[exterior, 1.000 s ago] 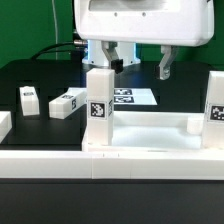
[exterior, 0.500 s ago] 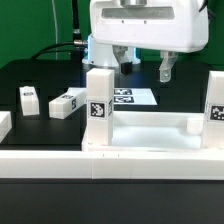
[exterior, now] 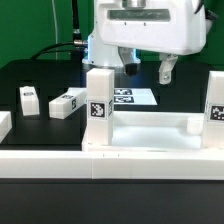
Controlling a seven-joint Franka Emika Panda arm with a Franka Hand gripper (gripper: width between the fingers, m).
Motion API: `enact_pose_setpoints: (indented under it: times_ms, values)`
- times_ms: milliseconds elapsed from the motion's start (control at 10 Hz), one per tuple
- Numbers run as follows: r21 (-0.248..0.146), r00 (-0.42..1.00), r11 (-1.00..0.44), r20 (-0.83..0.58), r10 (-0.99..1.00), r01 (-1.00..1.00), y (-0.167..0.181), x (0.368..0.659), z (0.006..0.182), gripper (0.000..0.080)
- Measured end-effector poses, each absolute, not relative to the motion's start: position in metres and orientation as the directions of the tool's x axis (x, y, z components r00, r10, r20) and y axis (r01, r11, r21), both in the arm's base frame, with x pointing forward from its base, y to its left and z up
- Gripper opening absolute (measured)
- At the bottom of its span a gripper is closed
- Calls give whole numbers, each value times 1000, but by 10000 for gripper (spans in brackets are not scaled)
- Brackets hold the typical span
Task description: Assemble desk
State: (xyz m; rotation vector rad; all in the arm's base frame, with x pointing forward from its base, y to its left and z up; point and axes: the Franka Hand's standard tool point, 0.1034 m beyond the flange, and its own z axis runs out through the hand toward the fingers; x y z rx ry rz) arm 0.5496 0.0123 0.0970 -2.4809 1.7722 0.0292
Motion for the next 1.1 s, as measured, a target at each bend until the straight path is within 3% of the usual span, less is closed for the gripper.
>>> enact_pose_setpoints:
  times_ms: [500, 700, 1100]
  values:
    - [-50, 5, 0, -110, -994, -999, 18, 544, 89, 649]
    - [-46, -9, 14, -111, -994, -999, 19, 543, 88, 649]
    - [9, -10, 9, -92, -996, -1000, 14, 520, 58, 649]
